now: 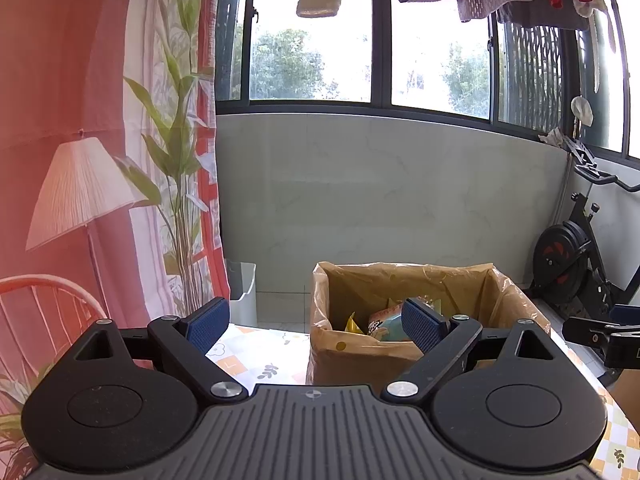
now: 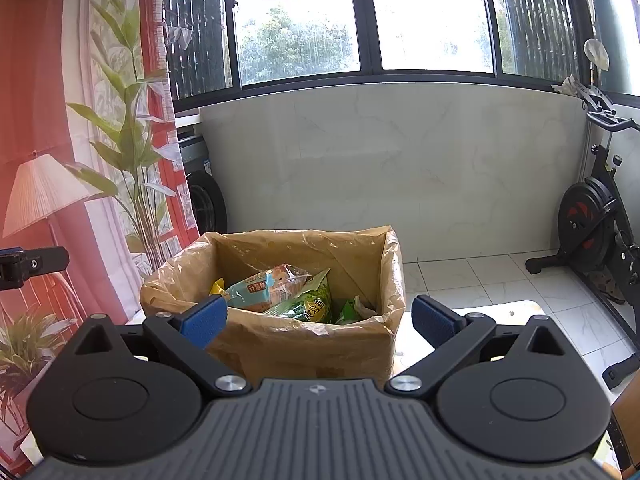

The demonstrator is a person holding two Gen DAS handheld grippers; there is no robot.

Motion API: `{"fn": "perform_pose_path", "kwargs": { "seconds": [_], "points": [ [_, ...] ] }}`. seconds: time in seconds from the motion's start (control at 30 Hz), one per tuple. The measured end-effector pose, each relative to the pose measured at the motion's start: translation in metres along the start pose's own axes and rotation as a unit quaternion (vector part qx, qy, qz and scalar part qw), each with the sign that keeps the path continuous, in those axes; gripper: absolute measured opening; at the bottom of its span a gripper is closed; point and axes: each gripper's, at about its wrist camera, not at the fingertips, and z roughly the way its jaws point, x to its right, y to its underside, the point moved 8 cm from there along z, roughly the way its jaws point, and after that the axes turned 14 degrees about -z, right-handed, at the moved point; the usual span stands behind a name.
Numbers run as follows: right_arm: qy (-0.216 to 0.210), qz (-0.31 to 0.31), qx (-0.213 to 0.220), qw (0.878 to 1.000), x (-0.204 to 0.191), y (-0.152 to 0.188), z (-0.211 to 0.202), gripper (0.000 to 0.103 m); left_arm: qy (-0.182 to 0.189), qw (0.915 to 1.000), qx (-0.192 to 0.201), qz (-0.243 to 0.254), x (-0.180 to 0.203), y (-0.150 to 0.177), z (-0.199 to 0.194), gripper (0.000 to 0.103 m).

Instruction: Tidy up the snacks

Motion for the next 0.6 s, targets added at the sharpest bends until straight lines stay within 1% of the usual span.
{"fn": "perform_pose_path", "kwargs": {
  "seconds": [0.6],
  "points": [
    [0.001,0.0,0.0,1.0,0.0,0.0004,-0.0001,0.101,0.001,1.0,-0.002,-0.003,-0.0011,0.0021,0.002,0.094]
  ]
}}
